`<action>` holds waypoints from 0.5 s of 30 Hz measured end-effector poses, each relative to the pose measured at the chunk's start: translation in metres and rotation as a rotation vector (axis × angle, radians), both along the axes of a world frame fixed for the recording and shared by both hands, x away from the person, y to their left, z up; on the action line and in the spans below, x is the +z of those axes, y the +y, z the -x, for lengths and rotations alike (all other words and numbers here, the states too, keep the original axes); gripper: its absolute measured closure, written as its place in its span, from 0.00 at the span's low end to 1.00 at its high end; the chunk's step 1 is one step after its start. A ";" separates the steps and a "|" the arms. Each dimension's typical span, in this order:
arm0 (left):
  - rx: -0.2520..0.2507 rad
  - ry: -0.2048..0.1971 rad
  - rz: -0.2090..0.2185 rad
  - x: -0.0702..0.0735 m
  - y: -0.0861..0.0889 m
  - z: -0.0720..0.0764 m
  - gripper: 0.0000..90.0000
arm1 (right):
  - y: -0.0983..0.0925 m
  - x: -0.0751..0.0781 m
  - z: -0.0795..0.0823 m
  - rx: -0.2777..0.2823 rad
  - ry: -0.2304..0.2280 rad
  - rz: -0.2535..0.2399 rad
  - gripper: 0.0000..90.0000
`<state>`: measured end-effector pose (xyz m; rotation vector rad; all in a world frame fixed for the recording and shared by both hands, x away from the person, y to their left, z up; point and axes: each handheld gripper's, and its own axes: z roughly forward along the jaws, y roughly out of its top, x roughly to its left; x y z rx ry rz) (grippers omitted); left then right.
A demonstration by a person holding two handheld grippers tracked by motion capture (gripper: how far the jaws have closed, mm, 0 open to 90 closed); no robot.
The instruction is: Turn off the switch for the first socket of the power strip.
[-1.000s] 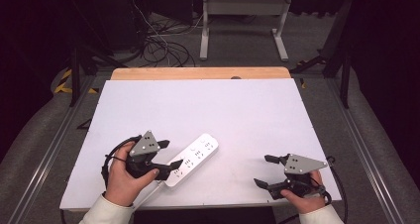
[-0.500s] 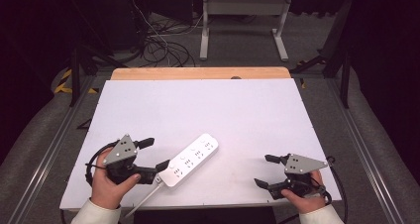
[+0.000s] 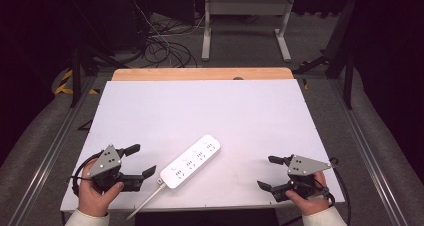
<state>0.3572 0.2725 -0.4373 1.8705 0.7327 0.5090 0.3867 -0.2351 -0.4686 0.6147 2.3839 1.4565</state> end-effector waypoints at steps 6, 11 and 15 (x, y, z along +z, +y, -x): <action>-0.020 -0.006 -0.001 -0.011 0.007 0.003 0.14 | -0.001 0.000 0.000 -0.004 0.001 -0.002 0.14; -0.023 -0.005 -0.013 -0.021 0.011 0.004 0.13 | -0.002 0.000 -0.001 -0.005 0.001 -0.004 0.14; -0.024 -0.023 -0.037 -0.027 0.013 0.006 0.13 | -0.003 0.000 0.000 -0.006 0.004 -0.004 0.14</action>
